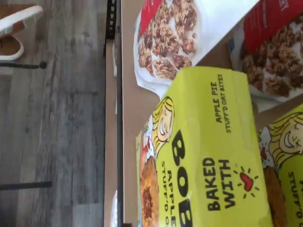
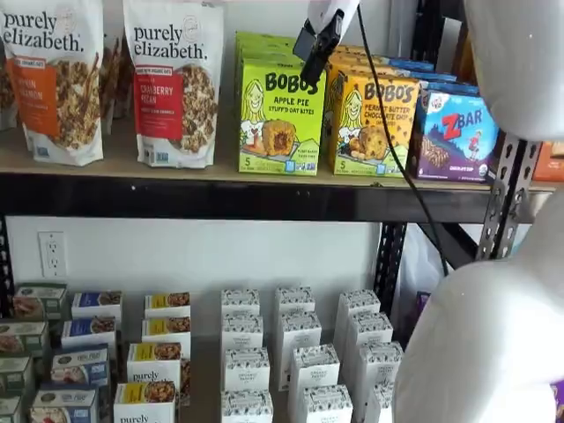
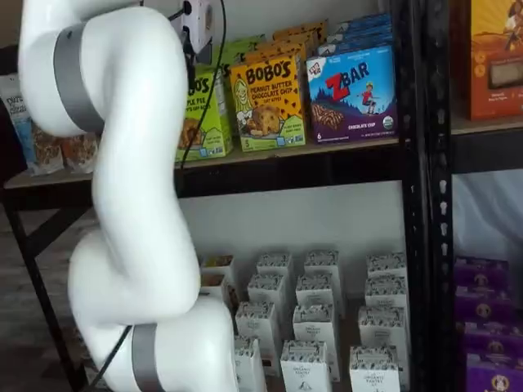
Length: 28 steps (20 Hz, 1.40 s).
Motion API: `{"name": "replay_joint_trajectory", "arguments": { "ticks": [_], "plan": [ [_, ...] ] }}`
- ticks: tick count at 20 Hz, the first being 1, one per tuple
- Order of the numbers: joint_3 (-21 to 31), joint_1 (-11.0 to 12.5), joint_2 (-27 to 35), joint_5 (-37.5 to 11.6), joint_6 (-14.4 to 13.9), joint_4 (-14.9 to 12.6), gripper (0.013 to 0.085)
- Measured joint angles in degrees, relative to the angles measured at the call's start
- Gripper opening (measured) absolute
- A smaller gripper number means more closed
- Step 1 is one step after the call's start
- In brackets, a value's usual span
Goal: Pick the green box on the top shelf, the fourth from the left
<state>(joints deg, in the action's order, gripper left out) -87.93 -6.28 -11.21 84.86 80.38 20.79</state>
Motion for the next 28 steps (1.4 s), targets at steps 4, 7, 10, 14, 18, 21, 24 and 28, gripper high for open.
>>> {"name": "replay_joint_trajectory", "arguments": {
  "ticks": [4,7,10,14,18,21,24,28],
  "plan": [
    [-1.60,-0.47,1.19,1.04,-0.37,-1.61,0.0850],
    [-2.12,-1.03,1.70,1.16,-0.73,-2.96,0.0850],
    [-2.55,-1.63,2.19,1.56,-1.12,-4.34,0.0850],
    [-2.62,-2.55,2.63,1.68,-1.70,-6.06,0.0850],
    [-2.46,-3.43,2.86,1.71,-2.25,-7.86,0.0850],
    [-2.09,-3.98,2.89,1.71,-2.59,-8.96,0.0850],
    [-1.43,-4.41,2.74,1.18,-2.86,-9.59,0.0850],
    [-0.76,-4.79,2.58,0.48,-3.12,-10.00,0.0850]
  ]
}}
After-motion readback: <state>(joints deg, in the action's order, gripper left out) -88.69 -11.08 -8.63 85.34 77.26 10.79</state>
